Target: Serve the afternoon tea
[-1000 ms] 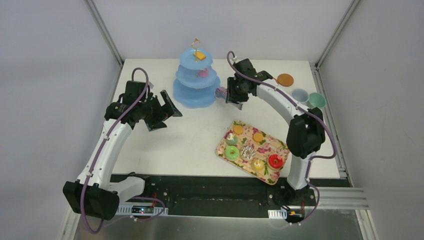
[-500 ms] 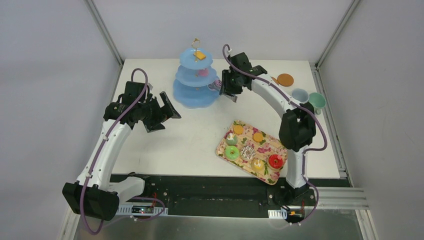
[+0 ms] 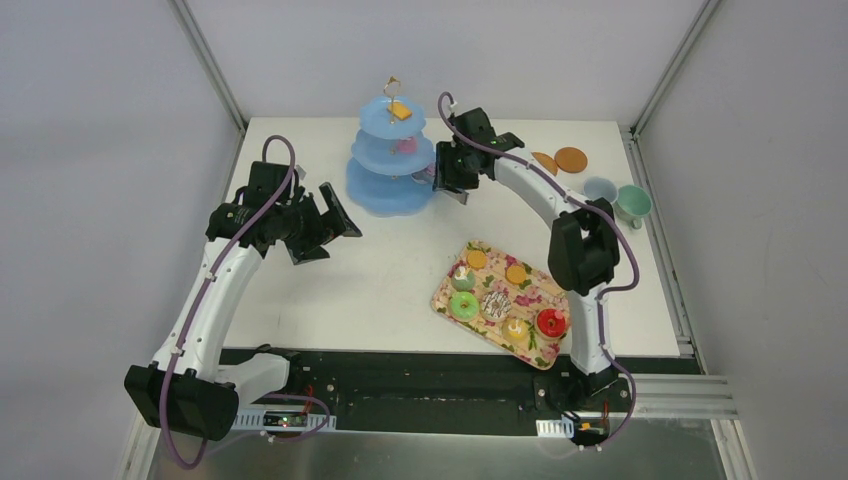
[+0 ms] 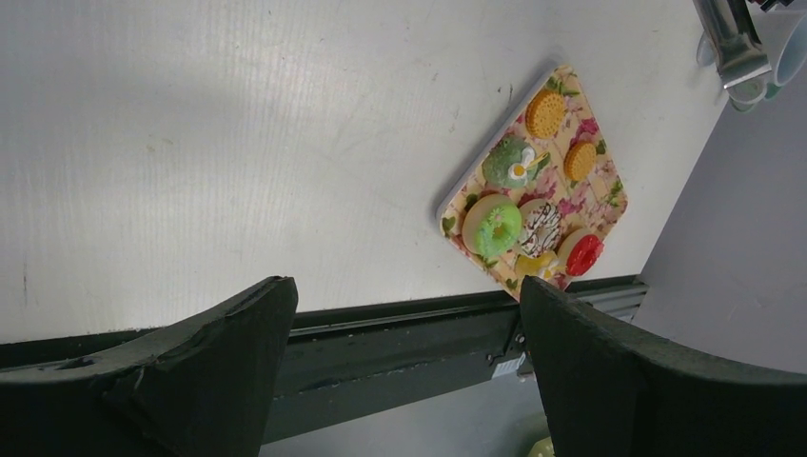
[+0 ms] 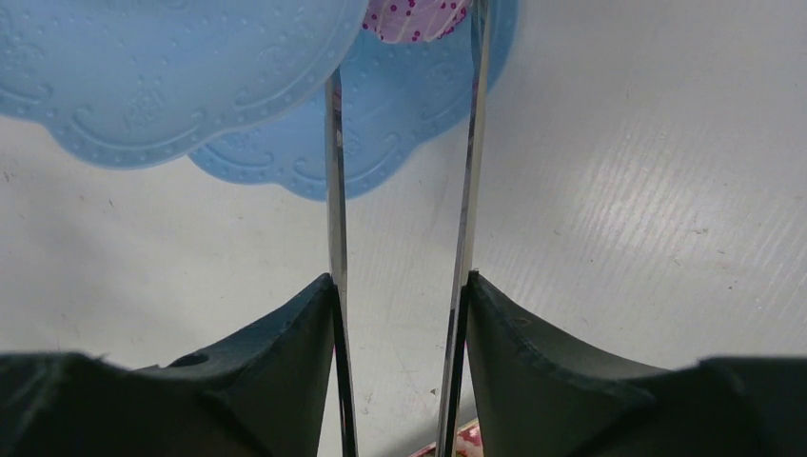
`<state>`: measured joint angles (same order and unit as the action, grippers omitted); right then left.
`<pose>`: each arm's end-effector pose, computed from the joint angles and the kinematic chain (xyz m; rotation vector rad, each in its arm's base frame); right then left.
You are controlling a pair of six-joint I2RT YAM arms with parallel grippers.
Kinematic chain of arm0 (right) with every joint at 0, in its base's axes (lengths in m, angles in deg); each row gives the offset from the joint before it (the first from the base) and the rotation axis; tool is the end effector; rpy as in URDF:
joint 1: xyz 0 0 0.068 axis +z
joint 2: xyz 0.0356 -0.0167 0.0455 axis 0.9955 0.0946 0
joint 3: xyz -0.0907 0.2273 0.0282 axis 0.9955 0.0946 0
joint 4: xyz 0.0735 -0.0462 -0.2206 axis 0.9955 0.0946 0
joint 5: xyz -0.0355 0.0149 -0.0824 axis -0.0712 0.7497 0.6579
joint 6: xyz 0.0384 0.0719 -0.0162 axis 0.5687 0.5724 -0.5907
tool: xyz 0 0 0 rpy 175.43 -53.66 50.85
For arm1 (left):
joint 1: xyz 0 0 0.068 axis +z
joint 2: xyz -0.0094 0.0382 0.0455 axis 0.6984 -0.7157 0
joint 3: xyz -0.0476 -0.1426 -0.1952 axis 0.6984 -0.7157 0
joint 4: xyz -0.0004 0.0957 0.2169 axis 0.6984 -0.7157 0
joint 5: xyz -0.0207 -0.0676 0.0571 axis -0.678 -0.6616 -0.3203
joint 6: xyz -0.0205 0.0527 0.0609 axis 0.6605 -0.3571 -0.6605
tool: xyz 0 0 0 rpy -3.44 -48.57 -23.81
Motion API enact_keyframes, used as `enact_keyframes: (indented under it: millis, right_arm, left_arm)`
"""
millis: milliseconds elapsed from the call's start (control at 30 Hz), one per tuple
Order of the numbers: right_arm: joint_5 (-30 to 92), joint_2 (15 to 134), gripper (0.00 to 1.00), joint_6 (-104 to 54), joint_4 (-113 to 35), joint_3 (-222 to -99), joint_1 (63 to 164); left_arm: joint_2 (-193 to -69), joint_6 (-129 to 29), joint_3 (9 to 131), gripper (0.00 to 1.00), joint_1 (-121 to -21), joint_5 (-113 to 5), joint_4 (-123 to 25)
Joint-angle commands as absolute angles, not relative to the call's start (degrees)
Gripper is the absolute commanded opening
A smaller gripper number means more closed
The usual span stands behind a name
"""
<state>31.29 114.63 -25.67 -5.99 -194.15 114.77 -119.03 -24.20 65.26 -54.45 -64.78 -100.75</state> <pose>0.4036 0.2452 0.2228 -0.5561 2.3412 0.4483 0.2200 -0.0634 0.2973 -0.4187 2.4235 -0.7776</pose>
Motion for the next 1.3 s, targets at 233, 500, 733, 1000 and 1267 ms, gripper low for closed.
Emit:
enact_keyframes:
  millis: [233, 500, 733, 1000, 1267]
  right_arm:
    - [30.9, 115.5, 0.60, -26.9, -6.3, -199.5, 114.6]
    - [30.0, 112.1, 0.56, -27.3, -0.7, -199.0, 114.6]
    - [30.3, 102.4, 0.55, -27.1, 1.9, -188.5, 114.7]
    - [32.4, 89.0, 0.55, -27.0, 7.4, -180.0, 114.6]
    - [31.3, 75.5, 0.54, -28.3, 18.0, -169.7, 115.0]
  left_arm:
    - [-119.5, -25.3, 68.0, 0.91, -54.5, -64.1, -101.5]
    - [-119.6, -24.3, 67.0, 0.91, -54.5, -64.4, -99.9]
    - [-119.6, -23.2, 65.4, 0.91, -54.5, -65.3, -97.8]
    - [-121.1, -23.0, 65.3, 0.91, -54.5, -66.7, -95.6]
    - [-121.8, -22.6, 64.1, 0.91, -54.5, -67.8, -92.9]
